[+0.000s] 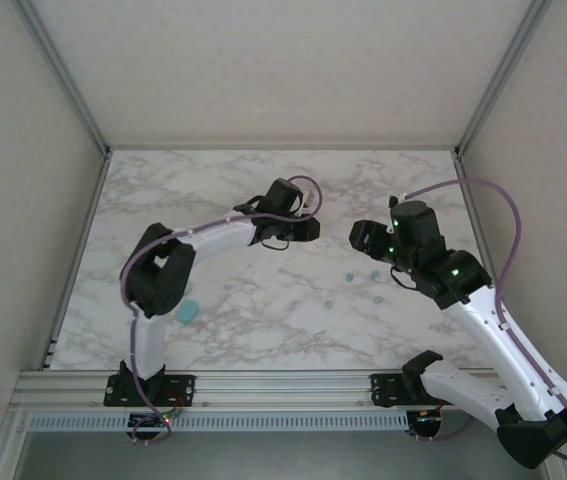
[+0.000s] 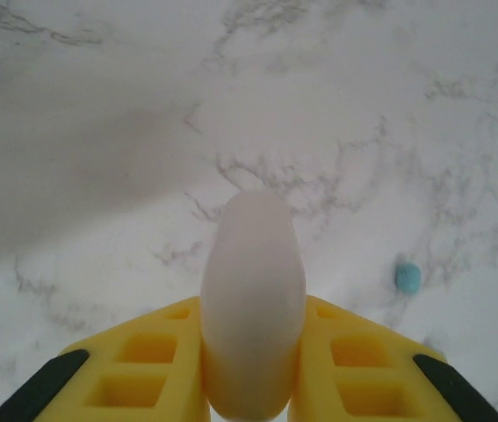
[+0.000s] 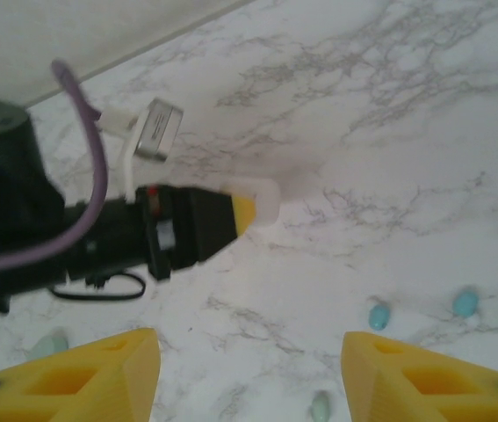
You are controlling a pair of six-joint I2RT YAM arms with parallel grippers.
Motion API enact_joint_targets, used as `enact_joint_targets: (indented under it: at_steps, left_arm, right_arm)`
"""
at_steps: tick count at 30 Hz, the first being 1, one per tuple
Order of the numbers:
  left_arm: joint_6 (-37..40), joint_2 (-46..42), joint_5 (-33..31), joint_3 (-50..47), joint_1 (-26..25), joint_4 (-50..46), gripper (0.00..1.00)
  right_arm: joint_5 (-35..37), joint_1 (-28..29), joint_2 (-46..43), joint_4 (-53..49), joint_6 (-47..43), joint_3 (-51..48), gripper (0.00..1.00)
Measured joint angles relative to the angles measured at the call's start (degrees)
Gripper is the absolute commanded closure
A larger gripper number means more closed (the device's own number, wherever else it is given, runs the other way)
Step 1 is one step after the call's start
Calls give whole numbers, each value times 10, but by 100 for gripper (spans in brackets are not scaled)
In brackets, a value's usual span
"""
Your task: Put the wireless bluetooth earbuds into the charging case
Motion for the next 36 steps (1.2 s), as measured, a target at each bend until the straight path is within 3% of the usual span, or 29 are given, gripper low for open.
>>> enact_joint_targets:
  at_steps: [16, 22, 31, 36]
  left_arm:
    - [-72, 68, 39, 26, 62, -29, 74]
    - [-81, 79, 51, 26, 70, -25, 60]
    - [-62, 81, 13, 37, 72, -58, 44]
    - [-37, 59, -39, 37, 78, -102, 36]
  right_arm:
    - [-6, 0, 0, 17, 44, -29, 42]
    - [-7, 0, 6, 21, 49, -32, 42]
    - [-16, -1, 14, 26, 53, -33, 41]
    - [-28, -1, 29, 28, 53, -33, 39]
